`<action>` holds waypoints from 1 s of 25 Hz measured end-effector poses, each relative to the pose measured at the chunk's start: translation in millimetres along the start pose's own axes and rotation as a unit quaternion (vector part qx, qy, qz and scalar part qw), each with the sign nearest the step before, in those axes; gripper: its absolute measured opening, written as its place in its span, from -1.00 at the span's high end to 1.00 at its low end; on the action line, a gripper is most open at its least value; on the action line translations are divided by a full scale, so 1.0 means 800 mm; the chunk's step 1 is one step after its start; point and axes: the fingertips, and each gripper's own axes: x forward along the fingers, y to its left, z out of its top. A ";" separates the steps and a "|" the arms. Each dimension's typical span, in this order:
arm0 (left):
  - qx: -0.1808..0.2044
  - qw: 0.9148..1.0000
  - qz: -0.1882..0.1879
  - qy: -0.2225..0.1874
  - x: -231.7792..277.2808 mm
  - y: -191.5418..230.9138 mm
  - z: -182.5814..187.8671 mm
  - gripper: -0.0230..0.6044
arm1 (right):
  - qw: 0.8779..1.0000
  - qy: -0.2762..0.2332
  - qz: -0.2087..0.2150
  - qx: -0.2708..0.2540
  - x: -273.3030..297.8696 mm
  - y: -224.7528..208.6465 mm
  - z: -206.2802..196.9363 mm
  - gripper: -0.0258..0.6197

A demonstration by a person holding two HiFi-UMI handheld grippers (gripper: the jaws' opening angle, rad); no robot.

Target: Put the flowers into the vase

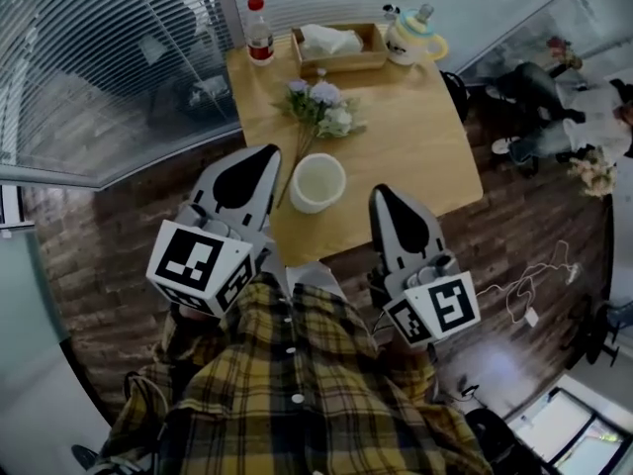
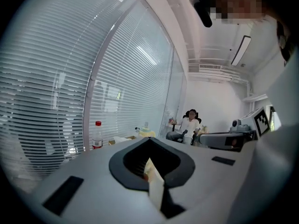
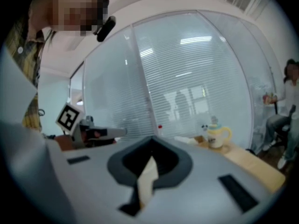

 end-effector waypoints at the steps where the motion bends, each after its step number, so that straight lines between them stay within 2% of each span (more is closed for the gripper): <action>1: -0.001 1.000 -0.002 0.004 0.006 0.005 -0.001 0.90 | 1.000 0.002 -0.005 0.002 0.005 -0.005 0.000 0.88; 7: -0.004 0.999 -0.032 0.032 0.045 0.038 -0.007 0.90 | 0.999 0.004 -0.050 0.016 0.040 -0.036 0.005 0.88; 12: 0.003 0.996 -0.074 0.053 0.075 0.060 -0.006 0.90 | 0.995 -0.003 -0.102 0.024 0.063 -0.056 0.012 0.88; 17: 0.020 0.987 -0.135 0.081 0.098 0.073 -0.014 0.90 | 0.983 -0.016 -0.179 0.033 0.064 -0.070 0.016 0.88; 25: 0.028 0.979 -0.176 0.102 0.121 0.082 -0.026 0.90 | 0.970 -0.019 -0.239 0.029 0.060 -0.070 0.018 0.88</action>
